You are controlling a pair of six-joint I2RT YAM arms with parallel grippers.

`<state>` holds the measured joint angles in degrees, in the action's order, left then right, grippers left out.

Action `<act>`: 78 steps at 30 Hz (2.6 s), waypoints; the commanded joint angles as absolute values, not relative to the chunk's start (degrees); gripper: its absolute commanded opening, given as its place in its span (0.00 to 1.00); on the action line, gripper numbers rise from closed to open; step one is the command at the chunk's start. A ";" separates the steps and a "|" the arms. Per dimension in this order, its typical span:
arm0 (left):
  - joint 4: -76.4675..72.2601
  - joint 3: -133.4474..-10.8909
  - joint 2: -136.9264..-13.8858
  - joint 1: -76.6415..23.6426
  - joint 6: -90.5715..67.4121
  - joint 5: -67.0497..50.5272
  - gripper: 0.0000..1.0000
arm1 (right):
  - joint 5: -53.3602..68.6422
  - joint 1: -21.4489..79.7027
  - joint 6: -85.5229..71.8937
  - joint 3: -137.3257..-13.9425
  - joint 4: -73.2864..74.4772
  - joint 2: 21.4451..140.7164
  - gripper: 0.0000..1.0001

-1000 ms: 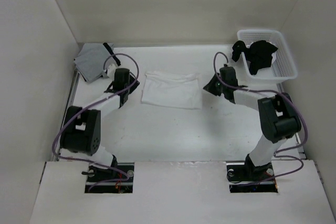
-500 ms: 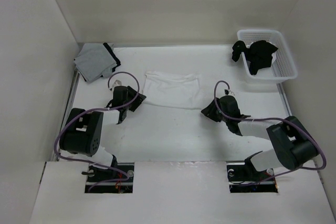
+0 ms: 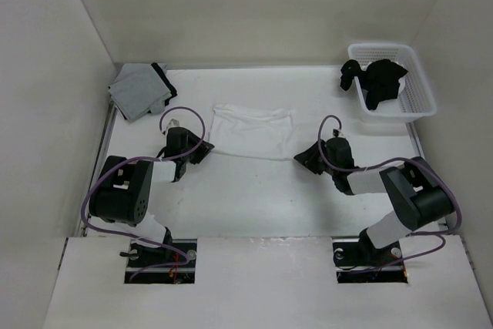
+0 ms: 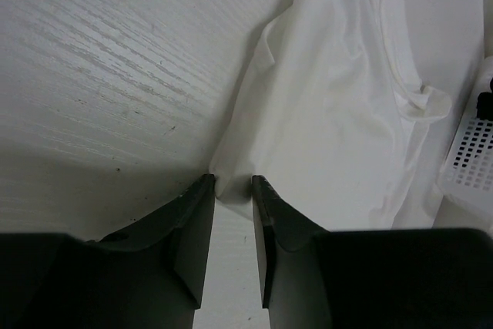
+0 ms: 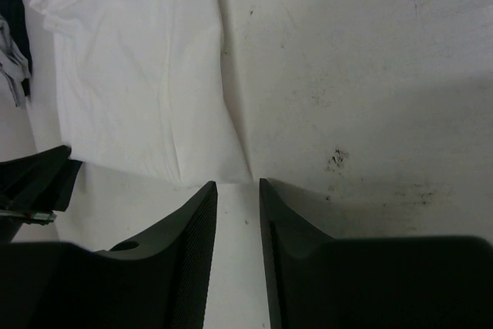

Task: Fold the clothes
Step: Fold the tank top

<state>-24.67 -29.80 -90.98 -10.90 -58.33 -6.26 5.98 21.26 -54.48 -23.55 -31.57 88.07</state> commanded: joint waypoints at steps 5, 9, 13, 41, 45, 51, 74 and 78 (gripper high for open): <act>-24.35 -28.56 -91.32 -10.59 -58.36 -5.71 0.22 | 10.10 19.38 -57.48 -25.05 -36.83 92.54 0.29; -21.28 -28.48 -87.73 -10.50 -57.22 -2.65 0.27 | 11.34 18.94 -58.09 -25.40 -36.74 93.16 0.29; -18.11 -28.82 -84.90 -11.20 -54.67 0.44 0.28 | 11.08 19.11 -58.01 -24.61 -36.04 91.94 0.34; -24.17 -30.94 -89.05 -12.96 -55.28 -0.09 0.00 | 9.50 19.99 -56.08 -24.09 -37.09 88.26 0.00; -22.42 -28.92 -78.08 -14.10 -54.58 1.84 0.00 | 7.65 21.22 -53.62 -21.45 -31.14 77.38 0.00; -8.82 -27.25 -55.24 -16.30 -53.44 3.69 0.00 | 0.98 27.45 -49.23 -22.49 -8.31 50.24 0.00; 4.34 -33.84 -48.39 -17.10 -52.65 7.29 0.00 | -0.56 31.98 -40.78 -39.29 4.52 54.89 0.00; -7.18 -36.81 -66.93 -12.79 -53.00 6.68 0.00 | 5.53 24.84 -40.26 -44.28 -3.68 71.85 0.00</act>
